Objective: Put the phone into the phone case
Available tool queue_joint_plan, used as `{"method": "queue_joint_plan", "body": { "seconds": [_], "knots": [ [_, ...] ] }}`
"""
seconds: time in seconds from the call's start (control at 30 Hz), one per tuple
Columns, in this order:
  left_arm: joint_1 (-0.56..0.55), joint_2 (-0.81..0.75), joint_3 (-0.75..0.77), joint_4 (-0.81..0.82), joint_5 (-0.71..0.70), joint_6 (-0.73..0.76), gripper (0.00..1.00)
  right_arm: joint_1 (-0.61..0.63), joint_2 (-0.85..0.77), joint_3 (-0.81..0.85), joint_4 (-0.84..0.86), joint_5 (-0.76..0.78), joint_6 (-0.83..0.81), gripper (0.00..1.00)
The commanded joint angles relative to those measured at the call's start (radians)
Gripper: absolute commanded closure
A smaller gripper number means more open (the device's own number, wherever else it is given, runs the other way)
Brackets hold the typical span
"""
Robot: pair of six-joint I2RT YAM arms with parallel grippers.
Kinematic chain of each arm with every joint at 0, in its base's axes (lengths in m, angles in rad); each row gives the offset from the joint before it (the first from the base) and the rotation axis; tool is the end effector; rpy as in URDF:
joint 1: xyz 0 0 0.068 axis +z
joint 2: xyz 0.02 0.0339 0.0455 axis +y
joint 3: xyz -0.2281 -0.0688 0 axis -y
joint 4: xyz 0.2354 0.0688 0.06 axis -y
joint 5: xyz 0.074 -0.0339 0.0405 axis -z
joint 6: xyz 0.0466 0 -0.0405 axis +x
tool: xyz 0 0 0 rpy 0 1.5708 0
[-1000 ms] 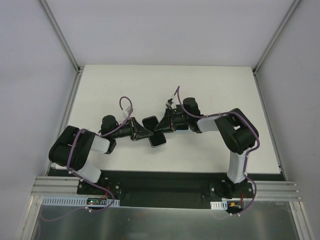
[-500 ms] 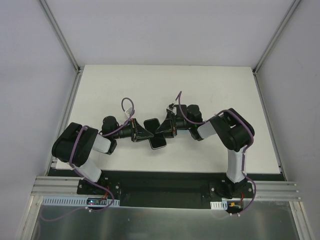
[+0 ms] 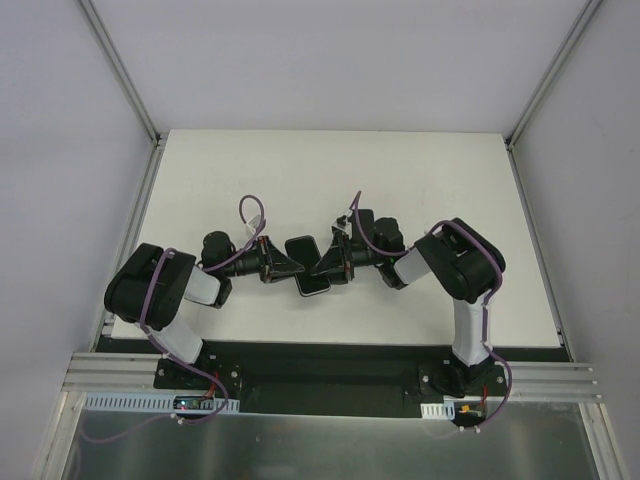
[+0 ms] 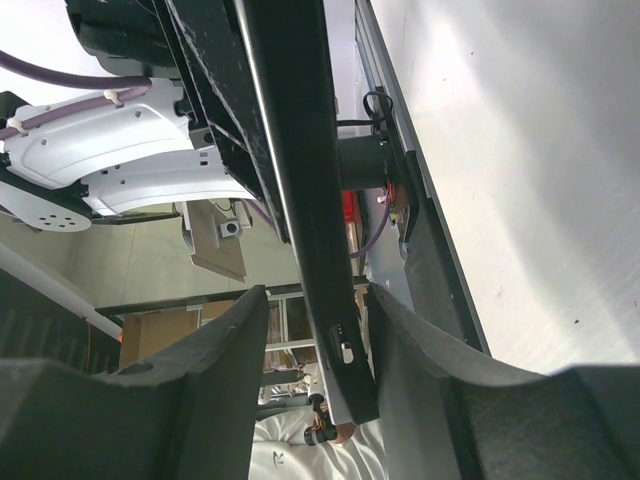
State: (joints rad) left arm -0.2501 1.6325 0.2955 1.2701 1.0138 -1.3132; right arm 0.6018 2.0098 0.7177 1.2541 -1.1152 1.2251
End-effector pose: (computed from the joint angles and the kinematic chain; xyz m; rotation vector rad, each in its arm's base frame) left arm 0.2280 -0.0991 0.1195 -0.1071 2.0369 -1.9060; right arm 0.2515 0.2235 0.1066 -0.4906 2.1046 2.1180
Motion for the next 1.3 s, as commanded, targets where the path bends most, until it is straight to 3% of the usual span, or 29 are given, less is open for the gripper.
{"method": "queue_joint_plan", "body": {
  "seconds": [0.0, 0.17, 0.4, 0.6, 0.73, 0.93, 1.0, 1.1, 1.2, 1.27],
  "knots": [
    [0.026, 0.018, 0.024, 0.135, -0.04, -0.006, 0.97, 0.027, -0.037, -0.015, 0.278, -0.058, -0.004, 0.55],
    [0.044, 0.038, 0.022, 0.141, -0.035, -0.012, 0.97, 0.027, -0.054, -0.023, 0.278, -0.055, -0.007, 0.61],
    [0.054, 0.067, 0.013, 0.179, -0.038, -0.038, 0.97, 0.036, -0.063, -0.02, 0.278, -0.051, -0.001, 0.53],
    [0.06, 0.104, 0.005, 0.228, -0.035, -0.063, 0.94, 0.046, -0.068, -0.02, 0.277, -0.043, 0.004, 0.62],
    [0.063, 0.125, 0.002, 0.267, -0.029, -0.084, 0.83, 0.047, -0.072, -0.011, 0.278, -0.02, 0.022, 0.82],
    [0.063, 0.121, -0.028, 0.324, -0.014, -0.096, 0.56, 0.046, -0.057, 0.026, 0.278, 0.012, 0.076, 0.93],
    [0.063, 0.116, -0.041, 0.33, -0.004, -0.097, 0.5, 0.047, -0.039, 0.045, 0.277, 0.014, 0.085, 0.94],
    [0.061, 0.127, -0.048, 0.336, -0.007, -0.095, 0.5, 0.049, -0.022, 0.055, 0.278, 0.014, 0.086, 0.92],
    [0.061, 0.151, -0.055, 0.373, -0.009, -0.109, 0.54, 0.049, -0.005, 0.054, 0.278, 0.014, 0.086, 0.82],
    [0.061, 0.164, -0.058, 0.391, -0.009, -0.124, 0.63, 0.047, 0.006, 0.049, 0.278, 0.015, 0.086, 0.73]
  ]
}}
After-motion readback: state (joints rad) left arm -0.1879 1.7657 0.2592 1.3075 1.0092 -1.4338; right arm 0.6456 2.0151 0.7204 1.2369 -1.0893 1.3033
